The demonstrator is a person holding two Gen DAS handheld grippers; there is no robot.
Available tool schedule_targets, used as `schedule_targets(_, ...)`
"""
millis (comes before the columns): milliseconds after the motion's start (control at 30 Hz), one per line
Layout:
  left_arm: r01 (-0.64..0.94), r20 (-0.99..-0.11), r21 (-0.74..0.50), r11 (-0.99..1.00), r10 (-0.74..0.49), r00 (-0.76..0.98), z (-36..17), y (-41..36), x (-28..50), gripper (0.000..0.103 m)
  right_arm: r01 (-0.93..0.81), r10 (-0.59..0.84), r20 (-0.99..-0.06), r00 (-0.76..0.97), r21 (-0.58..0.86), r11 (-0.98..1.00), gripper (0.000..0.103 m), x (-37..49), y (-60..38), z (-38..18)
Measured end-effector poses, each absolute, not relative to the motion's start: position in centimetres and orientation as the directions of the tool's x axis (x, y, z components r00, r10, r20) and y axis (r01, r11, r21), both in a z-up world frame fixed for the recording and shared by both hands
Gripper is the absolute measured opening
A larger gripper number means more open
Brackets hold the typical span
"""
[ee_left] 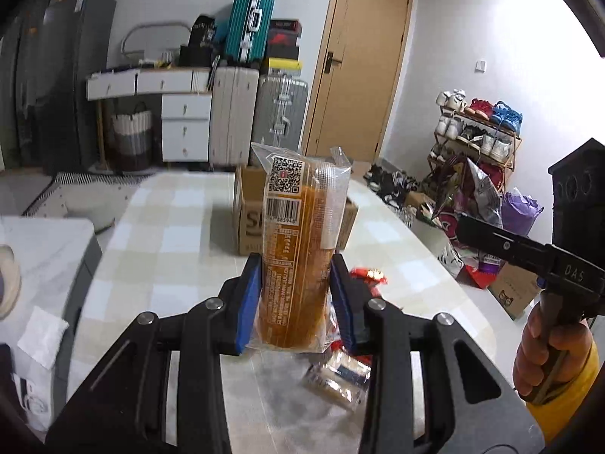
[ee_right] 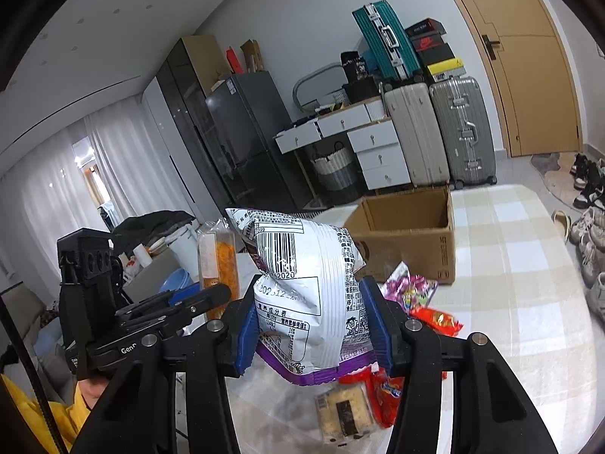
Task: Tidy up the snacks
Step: 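Lift both held packages and carry them over the brown SF box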
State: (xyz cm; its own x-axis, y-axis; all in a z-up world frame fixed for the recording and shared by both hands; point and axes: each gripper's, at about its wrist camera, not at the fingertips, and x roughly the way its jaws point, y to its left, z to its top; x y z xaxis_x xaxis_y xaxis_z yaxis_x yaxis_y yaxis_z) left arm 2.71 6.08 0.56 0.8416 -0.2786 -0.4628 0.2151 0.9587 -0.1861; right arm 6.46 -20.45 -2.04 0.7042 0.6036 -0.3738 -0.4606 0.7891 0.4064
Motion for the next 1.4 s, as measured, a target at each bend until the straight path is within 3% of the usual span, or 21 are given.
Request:
schedule_targets(600, 0.241, -0.381, -0.142, 0.96, -0.277, 0.882, 10.4, 5.7, 2.8, 0.032, -0.503, 0.61, -0.33, 0.72, 0.357, 0.787, 0.05, 8.1, -19.5, 4.6)
schedule_targets(1033, 0.231, -0.461, -0.126, 0.965, -0.264, 0.847, 10.2, 4.4, 11.8, 0.032, -0.516, 0.608, -0.337, 0.719, 0.329, 0.791, 0.05, 14.9, -18.8, 6.6)
schedule_targets(1400, 0.215, -0.58, -0.134, 0.967, -0.253, 0.775, 6.1, 2.2, 21.6, 0.032, -0.449, 0.577, -0.395, 0.715, 0.374, 0.812, 0.05, 23.6, -20.4, 3.1)
